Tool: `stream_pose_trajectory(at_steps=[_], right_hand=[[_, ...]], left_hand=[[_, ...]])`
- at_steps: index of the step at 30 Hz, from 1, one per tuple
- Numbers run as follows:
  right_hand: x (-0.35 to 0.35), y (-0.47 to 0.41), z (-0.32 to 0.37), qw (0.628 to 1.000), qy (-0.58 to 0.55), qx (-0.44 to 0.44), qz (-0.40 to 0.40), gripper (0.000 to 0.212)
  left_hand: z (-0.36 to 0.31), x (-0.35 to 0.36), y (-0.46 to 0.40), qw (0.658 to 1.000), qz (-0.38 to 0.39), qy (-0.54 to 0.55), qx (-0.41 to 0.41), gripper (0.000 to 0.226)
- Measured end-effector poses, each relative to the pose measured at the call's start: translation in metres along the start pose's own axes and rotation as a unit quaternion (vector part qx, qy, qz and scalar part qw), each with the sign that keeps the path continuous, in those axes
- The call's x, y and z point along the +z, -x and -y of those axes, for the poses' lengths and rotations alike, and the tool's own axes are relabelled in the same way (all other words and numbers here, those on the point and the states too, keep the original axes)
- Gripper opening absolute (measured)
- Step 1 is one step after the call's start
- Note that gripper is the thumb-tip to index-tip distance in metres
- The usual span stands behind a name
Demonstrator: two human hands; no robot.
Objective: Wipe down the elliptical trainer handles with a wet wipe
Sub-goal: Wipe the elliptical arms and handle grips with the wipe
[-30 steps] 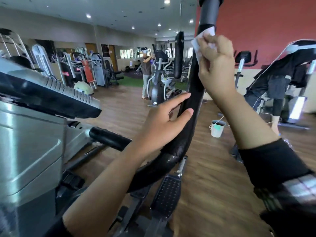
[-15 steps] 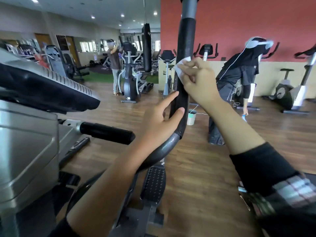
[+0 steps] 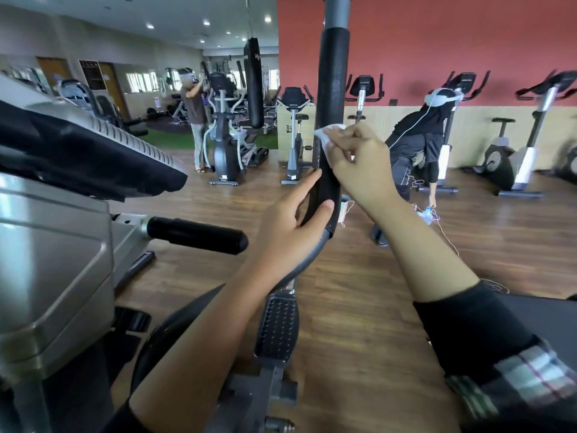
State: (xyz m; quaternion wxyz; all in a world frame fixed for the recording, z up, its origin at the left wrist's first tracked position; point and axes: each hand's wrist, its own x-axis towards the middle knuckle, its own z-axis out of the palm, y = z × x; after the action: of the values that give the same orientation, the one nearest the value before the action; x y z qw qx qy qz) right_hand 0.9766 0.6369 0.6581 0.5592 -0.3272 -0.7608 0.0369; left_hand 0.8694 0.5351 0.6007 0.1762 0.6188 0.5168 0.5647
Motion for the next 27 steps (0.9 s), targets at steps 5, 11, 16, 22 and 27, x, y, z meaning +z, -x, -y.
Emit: stream_pose_trajectory(at_steps=[5, 11, 16, 22, 27], right_hand=[[0.001, 0.017, 0.005, 0.999, -0.006, 0.033, -0.013, 0.024], [0.004, 0.014, 0.012, 0.997, -0.021, 0.069, -0.013, 0.025], [0.0, 0.06, 0.02, 0.995, -0.067, 0.064, -0.042, 0.027], [0.0, 0.042, 0.02, 0.989, -0.097, 0.102, -0.043, 0.028], [-0.007, 0.073, 0.025, 0.991, -0.088, 0.087, -0.042, 0.022]], left_hand=[[0.0, -0.004, 0.01, 1.0, 0.006, -0.007, 0.006, 0.054], [-0.004, -0.007, 0.014, 1.0, 0.012, -0.001, -0.003, 0.049], [-0.008, -0.01, 0.016, 1.0, 0.008, 0.017, -0.02, 0.047], [-0.014, -0.011, 0.021, 0.999, 0.003, 0.01, -0.034, 0.046], [-0.014, -0.012, 0.024, 0.999, -0.001, 0.011, -0.032, 0.045]])
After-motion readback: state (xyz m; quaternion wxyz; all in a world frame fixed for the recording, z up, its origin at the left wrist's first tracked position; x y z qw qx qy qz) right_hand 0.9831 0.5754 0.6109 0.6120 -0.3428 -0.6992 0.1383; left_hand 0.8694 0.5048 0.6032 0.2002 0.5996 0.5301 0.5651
